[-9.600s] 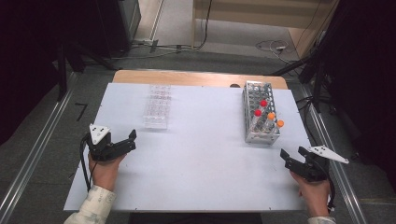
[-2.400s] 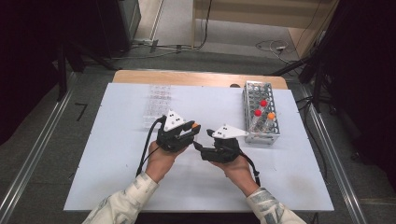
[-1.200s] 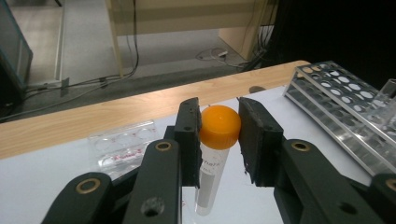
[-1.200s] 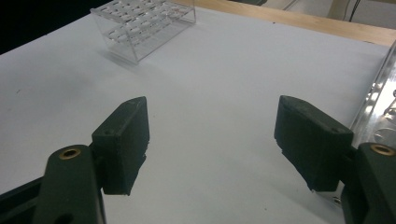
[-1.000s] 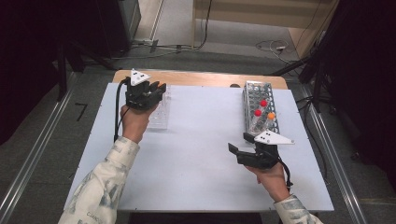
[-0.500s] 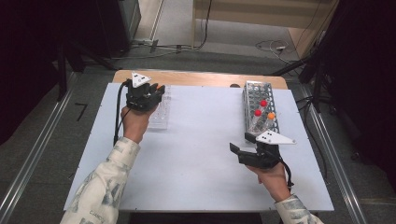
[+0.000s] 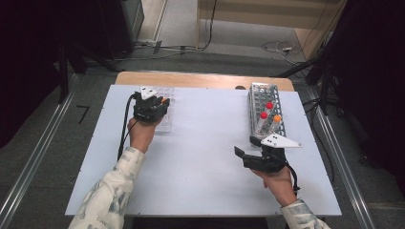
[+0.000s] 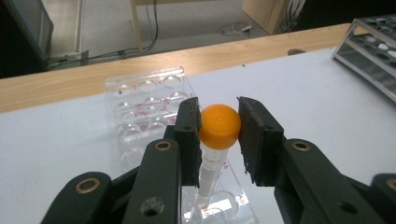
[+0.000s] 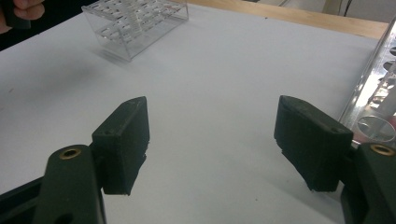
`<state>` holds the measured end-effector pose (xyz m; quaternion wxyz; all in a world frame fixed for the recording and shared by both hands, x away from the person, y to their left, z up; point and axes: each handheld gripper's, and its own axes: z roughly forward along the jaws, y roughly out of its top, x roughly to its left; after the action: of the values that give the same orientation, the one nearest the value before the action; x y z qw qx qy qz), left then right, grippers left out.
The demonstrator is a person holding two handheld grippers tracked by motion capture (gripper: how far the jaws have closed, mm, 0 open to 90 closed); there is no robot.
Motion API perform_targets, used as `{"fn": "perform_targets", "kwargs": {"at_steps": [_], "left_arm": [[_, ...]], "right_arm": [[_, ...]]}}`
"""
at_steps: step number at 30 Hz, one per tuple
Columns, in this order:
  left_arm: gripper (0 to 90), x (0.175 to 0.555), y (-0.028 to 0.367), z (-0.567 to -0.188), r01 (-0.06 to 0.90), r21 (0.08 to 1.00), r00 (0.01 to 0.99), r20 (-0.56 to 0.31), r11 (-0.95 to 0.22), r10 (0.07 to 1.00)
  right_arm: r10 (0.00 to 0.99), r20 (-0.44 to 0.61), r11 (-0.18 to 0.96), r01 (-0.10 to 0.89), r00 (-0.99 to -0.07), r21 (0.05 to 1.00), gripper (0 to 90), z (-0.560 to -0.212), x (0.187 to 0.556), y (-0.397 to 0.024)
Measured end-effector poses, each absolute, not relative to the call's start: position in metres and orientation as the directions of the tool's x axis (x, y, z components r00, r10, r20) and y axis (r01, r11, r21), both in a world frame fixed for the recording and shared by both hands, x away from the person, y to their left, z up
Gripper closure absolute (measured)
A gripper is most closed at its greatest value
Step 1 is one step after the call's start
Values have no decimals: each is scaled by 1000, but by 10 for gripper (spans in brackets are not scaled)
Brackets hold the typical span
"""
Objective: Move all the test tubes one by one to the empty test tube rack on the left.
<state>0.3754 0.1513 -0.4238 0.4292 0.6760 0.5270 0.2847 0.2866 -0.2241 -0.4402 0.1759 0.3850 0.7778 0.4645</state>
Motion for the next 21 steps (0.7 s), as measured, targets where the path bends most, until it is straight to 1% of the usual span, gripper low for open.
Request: {"fn": "perform_targets", "kwargs": {"at_steps": [4,8,14,16,18,21], "left_arm": [[685,375,151,-427,467,881,286,-73,-72,955],[565,374,150,-425,463,884,289,-79,-67,954],[267,366,150,-418,467,884,262,-114,-22,958],[200,359,151,-416,465,885,259,-139,3,956],[174,351,151,-415,454,891,262,-148,13,954],[169,340,151,-413,442,897,277,-156,19,948]], "right_arm": [[764,87,269,439,-639,857,252,-441,287,-225],[767,88,267,440,-636,858,252,-441,288,-226],[775,84,264,441,-627,858,252,-441,288,-229],[780,80,263,441,-621,858,253,-441,288,-231],[786,77,261,442,-614,859,252,-440,288,-234],[796,76,253,443,-601,860,253,-439,287,-239]]}}
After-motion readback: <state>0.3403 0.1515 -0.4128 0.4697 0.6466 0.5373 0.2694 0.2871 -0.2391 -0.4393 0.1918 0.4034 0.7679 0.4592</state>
